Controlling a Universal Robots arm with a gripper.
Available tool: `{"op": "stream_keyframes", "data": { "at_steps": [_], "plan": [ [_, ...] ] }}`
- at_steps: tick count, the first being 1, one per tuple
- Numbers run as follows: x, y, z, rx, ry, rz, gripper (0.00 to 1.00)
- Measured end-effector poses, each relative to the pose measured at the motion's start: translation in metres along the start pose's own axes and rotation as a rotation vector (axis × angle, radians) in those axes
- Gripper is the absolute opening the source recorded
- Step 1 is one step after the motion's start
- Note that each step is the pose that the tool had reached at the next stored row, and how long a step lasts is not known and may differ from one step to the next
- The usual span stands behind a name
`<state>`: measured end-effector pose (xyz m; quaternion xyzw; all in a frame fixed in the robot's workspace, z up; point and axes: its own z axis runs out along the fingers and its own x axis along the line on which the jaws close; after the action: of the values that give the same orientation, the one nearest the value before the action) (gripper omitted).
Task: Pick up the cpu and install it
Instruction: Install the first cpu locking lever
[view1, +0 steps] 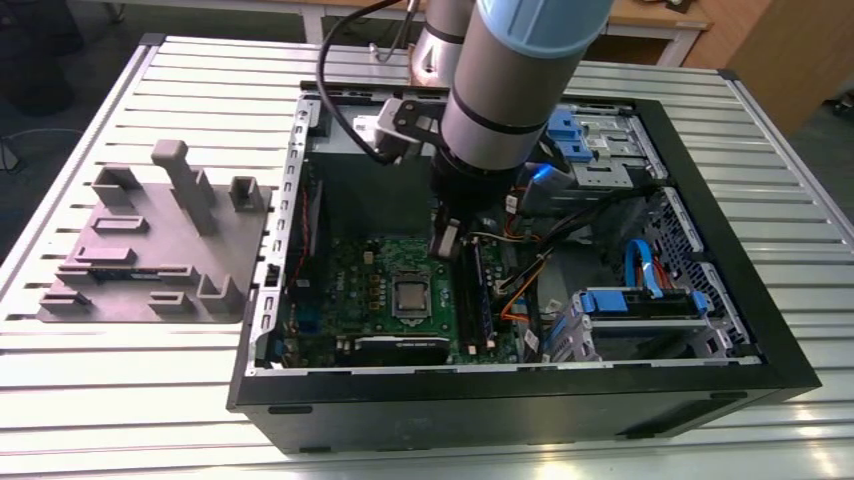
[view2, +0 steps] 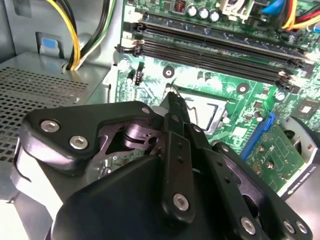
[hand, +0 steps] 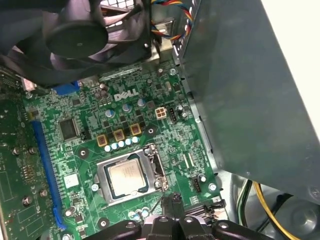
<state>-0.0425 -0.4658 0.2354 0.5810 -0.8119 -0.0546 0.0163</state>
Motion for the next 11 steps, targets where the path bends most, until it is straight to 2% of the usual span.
{"op": "stream_keyframes", "data": {
  "at_steps": [11],
  "plan": [
    [0.0016,-0.0005,0.0,0.0008,-0.0004,-0.001,0.1]
  ]
}}
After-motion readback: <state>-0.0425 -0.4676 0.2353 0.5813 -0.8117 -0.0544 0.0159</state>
